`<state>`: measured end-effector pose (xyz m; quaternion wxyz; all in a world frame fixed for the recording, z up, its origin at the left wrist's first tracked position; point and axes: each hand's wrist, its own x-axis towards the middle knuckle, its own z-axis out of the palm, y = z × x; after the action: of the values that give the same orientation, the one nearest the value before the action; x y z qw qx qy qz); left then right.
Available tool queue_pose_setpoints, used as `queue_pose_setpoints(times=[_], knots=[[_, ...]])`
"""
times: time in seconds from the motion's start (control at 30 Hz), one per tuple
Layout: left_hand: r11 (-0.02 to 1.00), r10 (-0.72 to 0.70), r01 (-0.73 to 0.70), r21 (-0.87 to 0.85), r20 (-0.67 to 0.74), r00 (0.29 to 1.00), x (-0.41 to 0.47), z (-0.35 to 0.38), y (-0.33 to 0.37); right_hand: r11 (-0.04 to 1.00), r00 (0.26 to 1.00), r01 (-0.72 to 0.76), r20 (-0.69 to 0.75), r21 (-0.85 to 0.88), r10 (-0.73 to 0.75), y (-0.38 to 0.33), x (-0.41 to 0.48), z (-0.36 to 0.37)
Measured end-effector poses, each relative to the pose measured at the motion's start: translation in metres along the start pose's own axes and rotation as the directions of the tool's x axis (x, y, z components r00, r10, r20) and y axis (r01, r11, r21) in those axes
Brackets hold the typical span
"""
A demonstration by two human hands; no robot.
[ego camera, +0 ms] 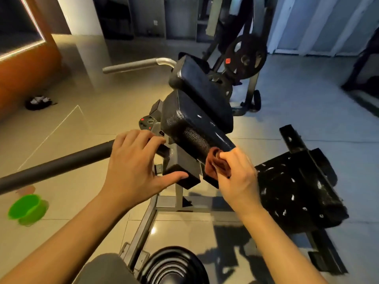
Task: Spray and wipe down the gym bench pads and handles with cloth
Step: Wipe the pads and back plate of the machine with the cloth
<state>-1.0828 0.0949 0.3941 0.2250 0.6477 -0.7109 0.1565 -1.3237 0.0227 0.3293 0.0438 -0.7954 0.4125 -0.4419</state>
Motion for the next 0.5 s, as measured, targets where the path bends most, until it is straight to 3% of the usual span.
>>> queue_pose_setpoints(times=[0.07,0.13,0.23,0.3,0.5], knots=[[0.999,0.033,-0.032,0.011,-0.096,0.995,0.0,0.008,0.0,0.999,0.999,-0.043,-0.023,-0.011,0.043,0.021,-0.031,0.0],[0.998,0.059,-0.055,0.028,-0.169,0.984,-0.002,0.013,0.002,1.0,0.997,0.009,-0.08,0.026,-0.006,0.017,-0.024,0.003],[0.994,0.1,-0.087,0.059,-0.254,0.962,-0.002,0.022,0.0,0.961,0.955,0.243,-0.208,0.131,-0.213,-0.026,0.042,0.003],[0.993,0.114,-0.097,0.068,-0.326,0.939,-0.005,0.028,-0.004,0.933,0.923,0.35,-0.201,0.085,-0.328,-0.048,0.074,0.008],[0.984,0.168,-0.109,0.142,-0.517,0.839,-0.007,0.05,-0.014,0.942,0.914,0.335,-0.248,0.008,-0.322,-0.006,0.035,0.03]])
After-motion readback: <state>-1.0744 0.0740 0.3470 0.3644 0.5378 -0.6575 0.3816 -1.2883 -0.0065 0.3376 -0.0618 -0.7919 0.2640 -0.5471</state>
